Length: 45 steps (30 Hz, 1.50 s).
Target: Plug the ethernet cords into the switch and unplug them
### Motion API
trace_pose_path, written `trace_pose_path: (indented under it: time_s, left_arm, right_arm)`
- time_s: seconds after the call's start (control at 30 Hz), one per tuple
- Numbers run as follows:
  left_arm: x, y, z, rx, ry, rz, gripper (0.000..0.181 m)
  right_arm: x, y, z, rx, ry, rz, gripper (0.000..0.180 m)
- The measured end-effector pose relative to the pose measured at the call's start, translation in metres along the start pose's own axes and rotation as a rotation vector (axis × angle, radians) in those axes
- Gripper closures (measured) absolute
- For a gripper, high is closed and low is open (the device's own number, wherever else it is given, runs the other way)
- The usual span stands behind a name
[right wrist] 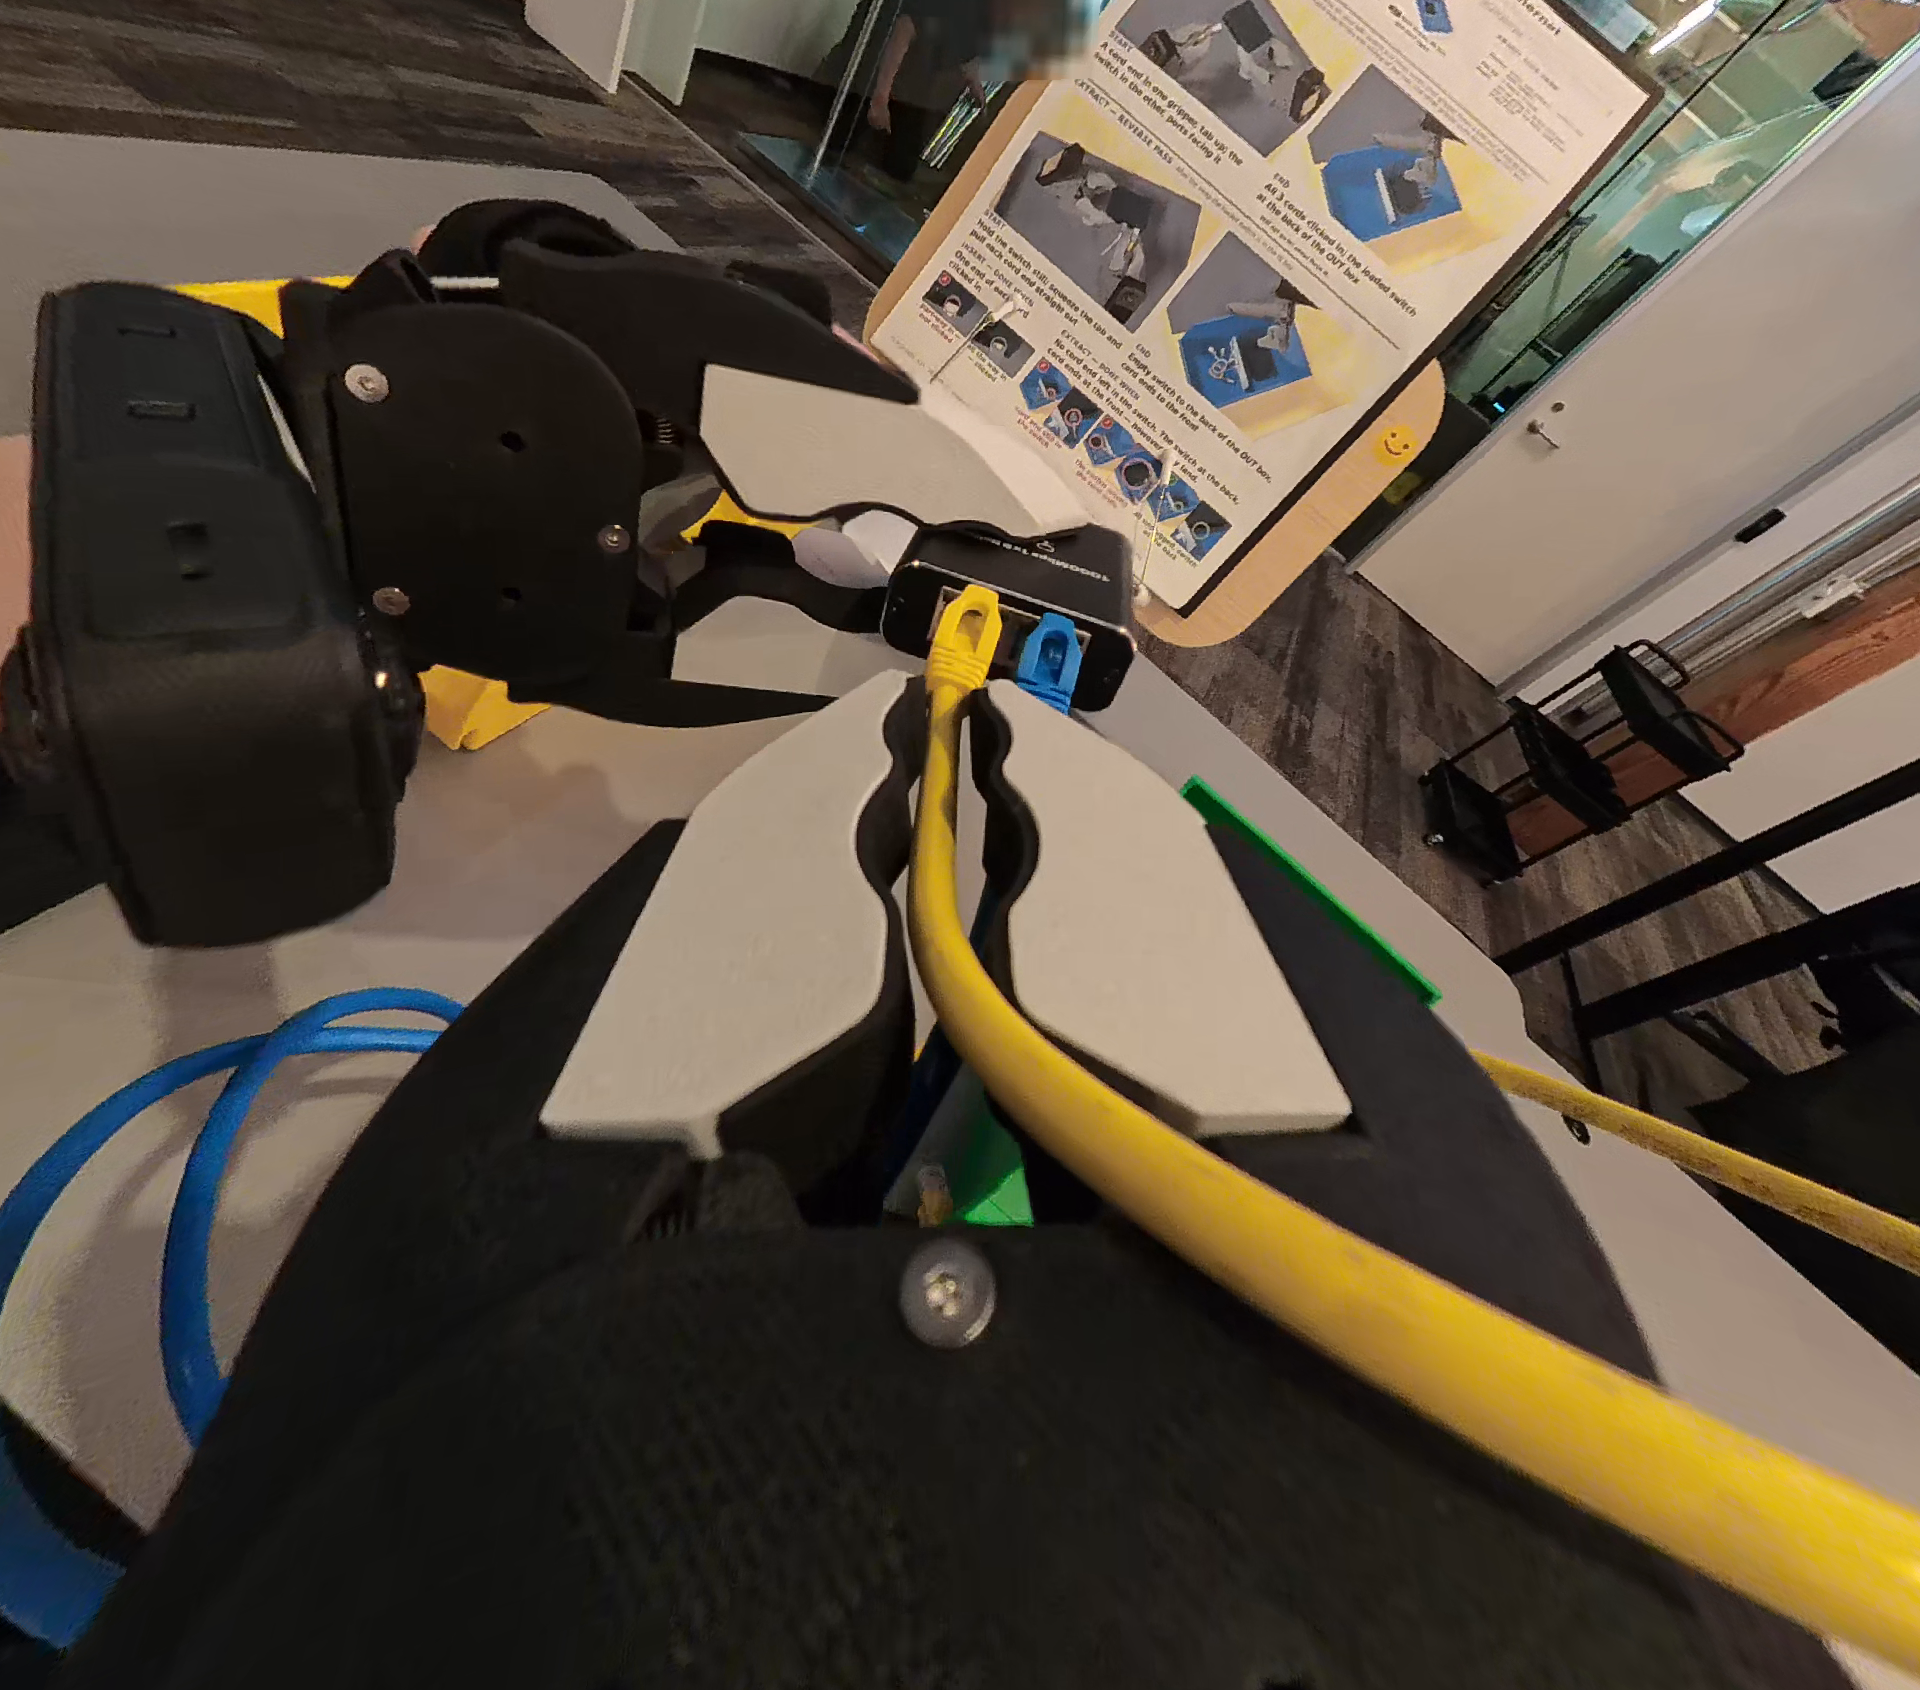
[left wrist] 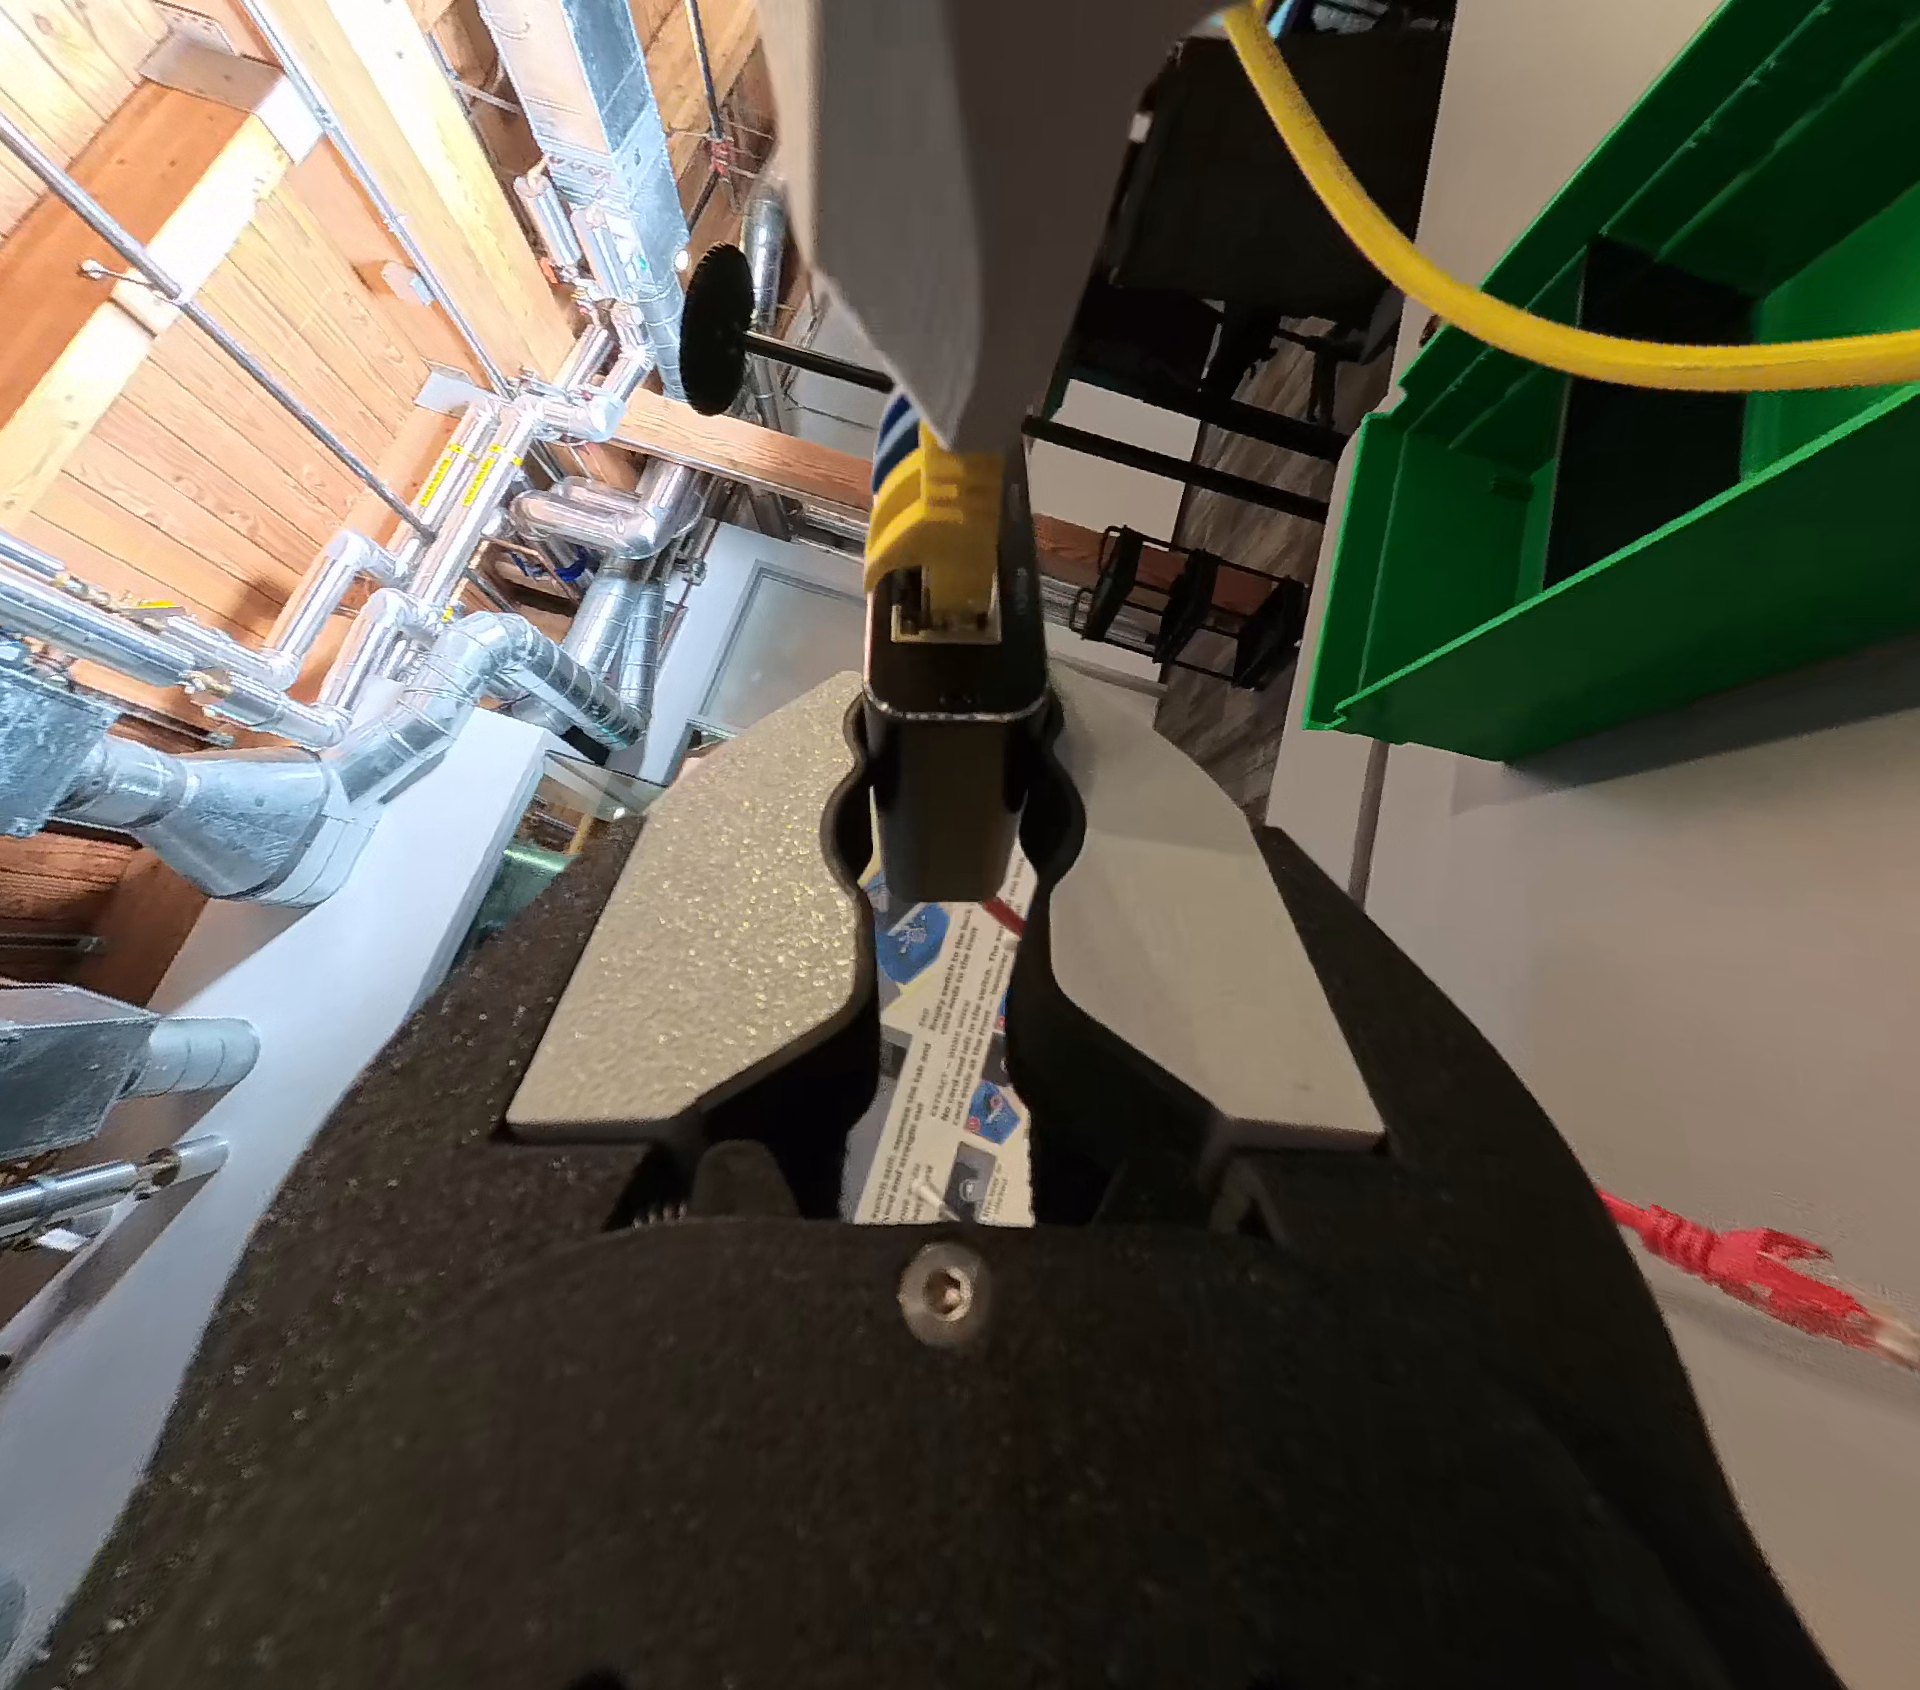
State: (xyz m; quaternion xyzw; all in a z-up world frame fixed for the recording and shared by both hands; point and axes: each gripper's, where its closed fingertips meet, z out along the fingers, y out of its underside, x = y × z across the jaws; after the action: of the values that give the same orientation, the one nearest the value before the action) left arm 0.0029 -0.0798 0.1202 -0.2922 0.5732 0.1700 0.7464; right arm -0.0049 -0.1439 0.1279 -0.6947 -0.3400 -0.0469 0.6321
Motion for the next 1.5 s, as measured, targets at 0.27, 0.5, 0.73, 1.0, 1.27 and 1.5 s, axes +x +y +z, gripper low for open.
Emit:
trace_pose_path:
  time_s: [0.27,0.5,0.73,1.0,1.27,1.5]
  left_arm:
    - [-0.018,0.041,0.003,-0.063,-0.013,-0.038,0.157]
    - [-0.022,0.077,0.007,-0.151,-0.004,-0.068,0.156]
    - [-0.028,0.085,0.005,-0.077,0.031,-0.246,0.156]
    - [-0.034,0.049,-0.015,0.205,0.120,-0.340,0.156]
    - [-0.035,0.023,-0.028,0.349,0.168,-0.357,0.156]
    - [-0.034,0.003,-0.044,0.515,0.256,-0.405,0.156]
  right_arm:
    - [0.000,-0.010,-0.006,0.121,-0.019,0.079,0.166]
    - [-0.011,0.006,-0.025,0.124,-0.002,0.097,0.164]
    - [0.040,0.023,-0.099,0.209,0.160,-0.045,0.167]
    - [0.146,0.034,-0.142,0.440,0.241,-0.129,0.165]
    - [0.098,0.006,-0.005,0.327,0.037,-0.632,0.152]
    - [0.010,-0.051,0.030,0.458,-0.201,-0.903,0.143]
